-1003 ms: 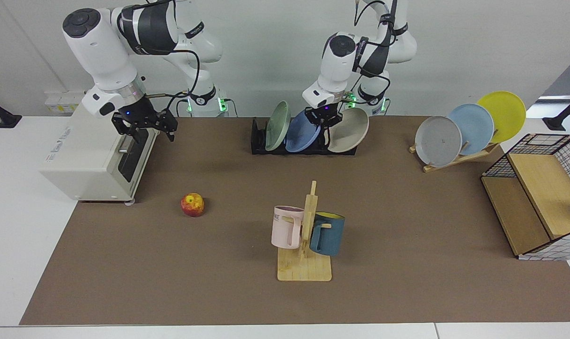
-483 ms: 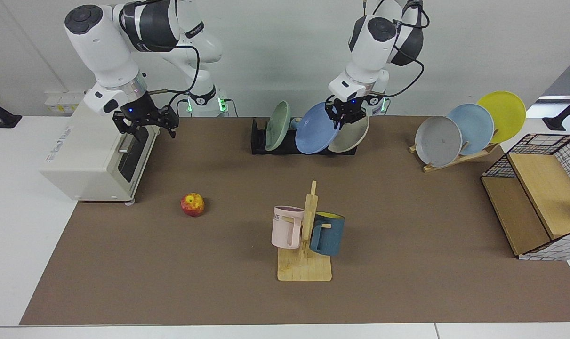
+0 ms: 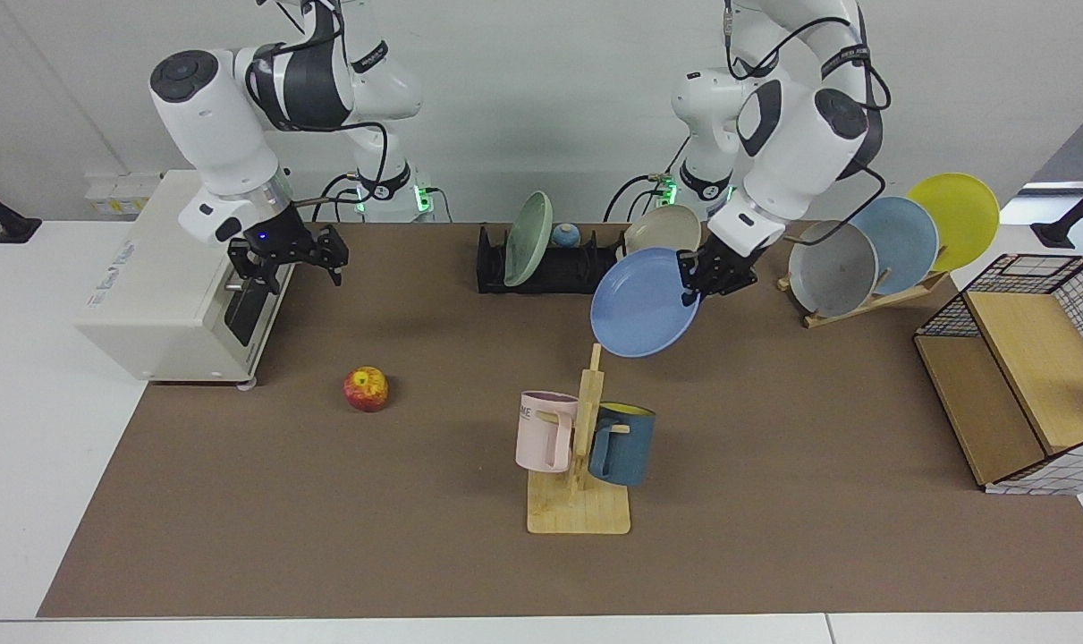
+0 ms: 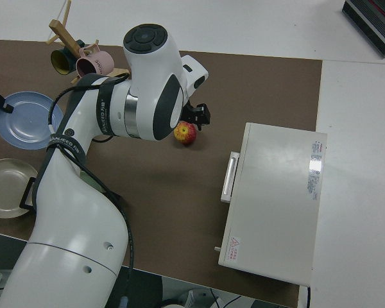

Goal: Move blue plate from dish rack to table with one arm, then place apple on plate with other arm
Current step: 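Lower the blue plate onto the table while the right gripper grasps the apple, then open the left gripper and withdraw it while the right gripper lifts the apple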

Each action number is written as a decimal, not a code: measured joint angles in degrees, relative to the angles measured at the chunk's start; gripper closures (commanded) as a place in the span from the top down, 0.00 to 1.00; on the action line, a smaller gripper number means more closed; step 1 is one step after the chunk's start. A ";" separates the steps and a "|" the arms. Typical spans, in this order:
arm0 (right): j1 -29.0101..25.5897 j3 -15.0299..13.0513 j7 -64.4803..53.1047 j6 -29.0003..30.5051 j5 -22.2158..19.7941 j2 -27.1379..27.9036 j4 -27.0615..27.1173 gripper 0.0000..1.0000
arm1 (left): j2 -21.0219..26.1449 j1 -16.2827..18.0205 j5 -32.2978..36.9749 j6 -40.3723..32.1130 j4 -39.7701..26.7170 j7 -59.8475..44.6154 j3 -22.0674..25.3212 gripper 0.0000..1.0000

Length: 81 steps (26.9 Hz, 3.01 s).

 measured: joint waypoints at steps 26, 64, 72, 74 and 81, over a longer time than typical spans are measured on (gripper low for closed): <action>3.85 0.20 -3.08 19.60 0.03 16.97 -1.58 1.00 | 18.09 0.72 -18.14 12.92 0.28 20.61 -3.50 0.00; 5.33 -0.18 -2.88 30.13 0.28 23.10 -1.72 0.00 | 4.46 -1.12 15.97 -18.80 17.66 0.31 -1.28 1.00; 5.33 -0.17 -2.74 30.13 0.28 23.10 -1.70 0.00 | 0.01 -1.55 17.52 -25.64 19.91 0.28 2.34 1.00; 5.36 -0.15 -2.64 30.13 0.28 23.11 -1.59 0.00 | -0.91 -1.92 17.72 -26.87 20.23 0.31 3.52 1.00; 6.35 0.00 -1.87 25.21 0.28 22.96 2.69 0.00 | -1.52 -2.25 17.73 -32.54 24.91 0.35 4.20 1.00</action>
